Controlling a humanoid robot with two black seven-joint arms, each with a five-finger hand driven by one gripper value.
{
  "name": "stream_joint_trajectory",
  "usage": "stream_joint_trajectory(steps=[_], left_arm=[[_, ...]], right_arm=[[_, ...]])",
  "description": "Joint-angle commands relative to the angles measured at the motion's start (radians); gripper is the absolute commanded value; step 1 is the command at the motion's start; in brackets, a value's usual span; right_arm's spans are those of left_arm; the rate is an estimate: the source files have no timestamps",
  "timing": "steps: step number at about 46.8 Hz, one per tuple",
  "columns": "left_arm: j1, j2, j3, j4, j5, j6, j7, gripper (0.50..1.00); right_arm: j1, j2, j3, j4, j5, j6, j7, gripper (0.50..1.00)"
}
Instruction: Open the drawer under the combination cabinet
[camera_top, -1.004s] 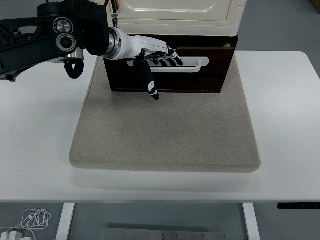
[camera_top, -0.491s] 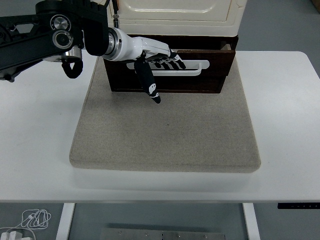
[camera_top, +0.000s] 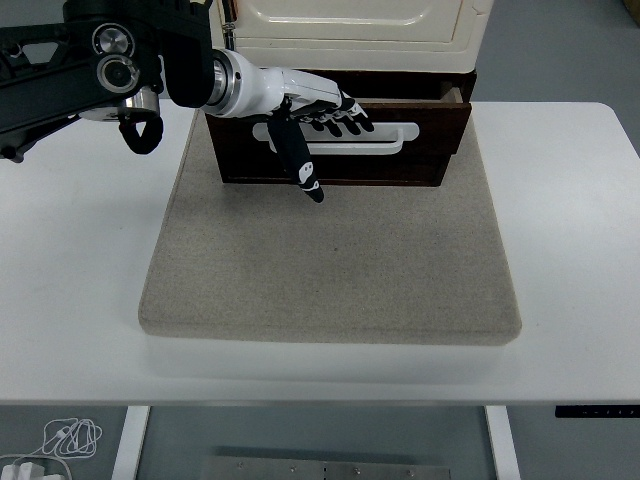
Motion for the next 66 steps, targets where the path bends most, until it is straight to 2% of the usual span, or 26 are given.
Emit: stream_joint_trajectory(steps=[1, 35, 66], left_arm=[[0.002, 0.000, 0.001, 0.002, 0.005, 0.012, 0.000, 1.000], [0.010, -0.005, 0.015, -0.003, 0.007, -0.006, 0.001, 1.000], [0.005, 0.004, 0.012, -0.027, -0.007, -0.054, 0.001, 1.000]], right_arm=[[0.000, 0.000, 0.002, 0.000, 0.000, -0.001, 0.000, 0.926], [0.000, 0.000, 0.000, 0.000, 0.000, -0.001, 0.000, 0.926], [0.000, 0.000, 0.000, 0.000, 0.000, -0.001, 0.000, 0.926]])
